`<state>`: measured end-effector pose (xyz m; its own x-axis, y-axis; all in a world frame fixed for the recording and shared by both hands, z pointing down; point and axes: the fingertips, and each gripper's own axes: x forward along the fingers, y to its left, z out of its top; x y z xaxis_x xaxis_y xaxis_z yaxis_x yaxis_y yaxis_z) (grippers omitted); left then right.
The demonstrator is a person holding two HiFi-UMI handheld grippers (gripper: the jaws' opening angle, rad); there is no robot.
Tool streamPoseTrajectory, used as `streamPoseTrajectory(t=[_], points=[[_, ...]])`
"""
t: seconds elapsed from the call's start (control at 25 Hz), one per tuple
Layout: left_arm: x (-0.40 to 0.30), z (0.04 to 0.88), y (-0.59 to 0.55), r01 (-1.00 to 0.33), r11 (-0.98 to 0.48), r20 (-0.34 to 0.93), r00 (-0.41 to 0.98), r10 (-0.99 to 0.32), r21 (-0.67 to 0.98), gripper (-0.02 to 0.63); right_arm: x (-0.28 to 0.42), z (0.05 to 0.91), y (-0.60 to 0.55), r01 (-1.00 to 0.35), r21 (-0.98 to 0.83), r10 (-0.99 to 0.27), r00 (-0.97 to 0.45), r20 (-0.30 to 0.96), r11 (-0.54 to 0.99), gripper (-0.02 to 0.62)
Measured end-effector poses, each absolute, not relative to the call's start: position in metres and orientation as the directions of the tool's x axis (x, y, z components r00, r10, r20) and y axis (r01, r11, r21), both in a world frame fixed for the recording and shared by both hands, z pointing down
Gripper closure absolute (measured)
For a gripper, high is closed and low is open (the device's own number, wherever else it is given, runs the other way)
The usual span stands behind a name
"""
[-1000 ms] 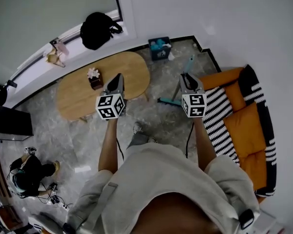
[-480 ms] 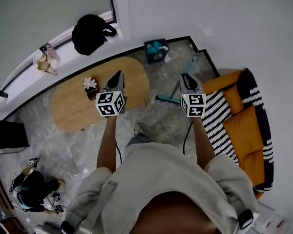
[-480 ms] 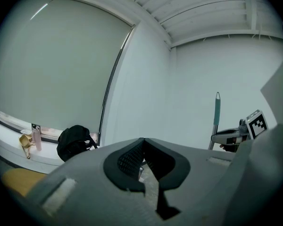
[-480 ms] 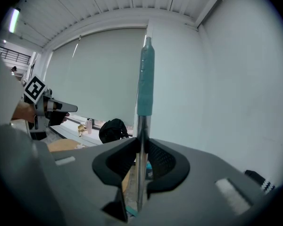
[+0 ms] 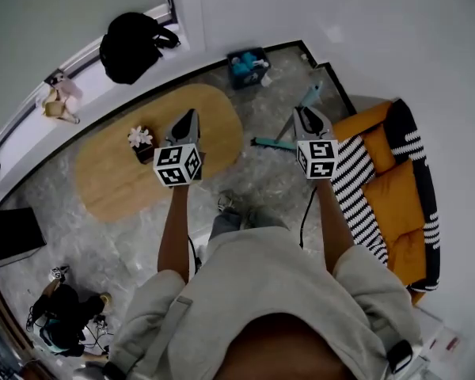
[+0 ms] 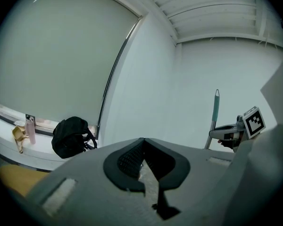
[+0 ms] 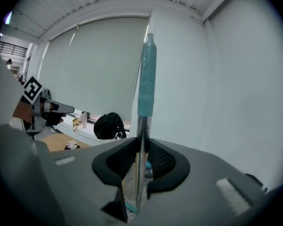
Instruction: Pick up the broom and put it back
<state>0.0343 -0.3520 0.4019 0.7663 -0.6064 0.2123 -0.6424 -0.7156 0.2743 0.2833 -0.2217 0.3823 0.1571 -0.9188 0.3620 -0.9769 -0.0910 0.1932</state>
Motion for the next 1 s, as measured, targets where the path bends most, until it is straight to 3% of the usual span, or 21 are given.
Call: streamPoseTrajectory(t=[1.0], points=[[0.069,0.527,-0.367,-0.796,-0.524,0.368,0.605,-0.706,0.304,0.604,0.344,0.536,-0.308,-0.991,0.083,-0.882,-0.054,0.468,0.104,0.517]])
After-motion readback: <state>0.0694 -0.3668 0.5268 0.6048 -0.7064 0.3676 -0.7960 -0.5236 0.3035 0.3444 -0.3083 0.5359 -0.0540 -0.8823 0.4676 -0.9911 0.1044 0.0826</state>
